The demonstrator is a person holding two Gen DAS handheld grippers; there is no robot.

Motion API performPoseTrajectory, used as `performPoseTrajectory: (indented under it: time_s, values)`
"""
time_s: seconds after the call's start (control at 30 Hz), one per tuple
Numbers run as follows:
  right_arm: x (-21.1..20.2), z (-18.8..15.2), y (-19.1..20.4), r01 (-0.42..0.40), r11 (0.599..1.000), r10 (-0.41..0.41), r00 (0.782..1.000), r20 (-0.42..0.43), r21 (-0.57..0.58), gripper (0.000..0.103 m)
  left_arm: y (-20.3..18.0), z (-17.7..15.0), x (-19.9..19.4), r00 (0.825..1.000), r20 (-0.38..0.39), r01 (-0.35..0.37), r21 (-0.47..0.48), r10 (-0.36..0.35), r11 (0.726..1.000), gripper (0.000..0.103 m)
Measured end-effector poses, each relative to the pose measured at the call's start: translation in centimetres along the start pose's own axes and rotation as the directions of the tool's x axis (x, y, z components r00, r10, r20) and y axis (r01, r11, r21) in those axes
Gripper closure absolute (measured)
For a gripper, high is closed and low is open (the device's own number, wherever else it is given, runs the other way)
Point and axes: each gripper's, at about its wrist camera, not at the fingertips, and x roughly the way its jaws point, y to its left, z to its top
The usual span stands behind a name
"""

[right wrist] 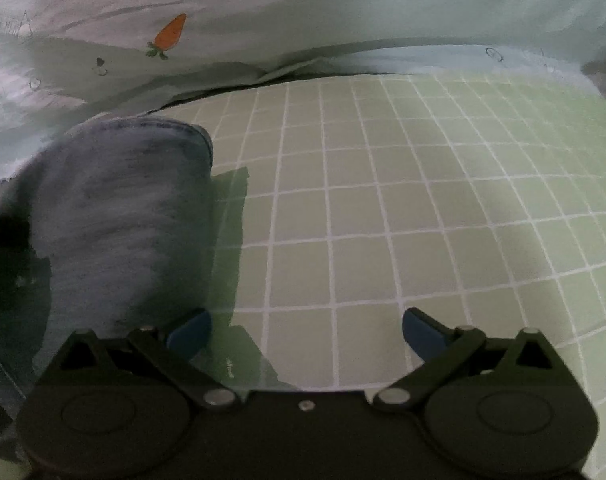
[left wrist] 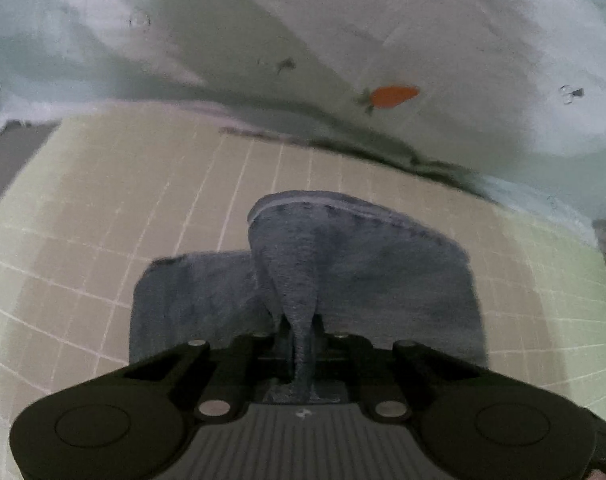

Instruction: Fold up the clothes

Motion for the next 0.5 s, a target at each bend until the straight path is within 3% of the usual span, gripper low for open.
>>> performPoseTrajectory:
  time_s: [0.23,0.37,0.5]
  values:
    - [-0.8,-0.3,0.5,-0.007,1.000,0.007,1.000,0.015,0.008,0.000,-1.3,1.5,-8.7,0.986,0.151,0.083,-0.029,-0.078,0.996,0.096]
    - [-1.7,-0.5,1.3,-0.029,0.999,0.029,0.999,0.029,-0.017,0.000,1.0,1.6,-10.6,0.980,0.196,0.040,-0.089,-0.022,0.995,0.096]
    - [-2.0,-0.7,2.1,-0.041,0.998,0.043,0.999,0.027,-0.051,0.000,5.4,0.3,-8.0,0.986,0.146,-0.050,-0.172,0.076,0.984,0.094]
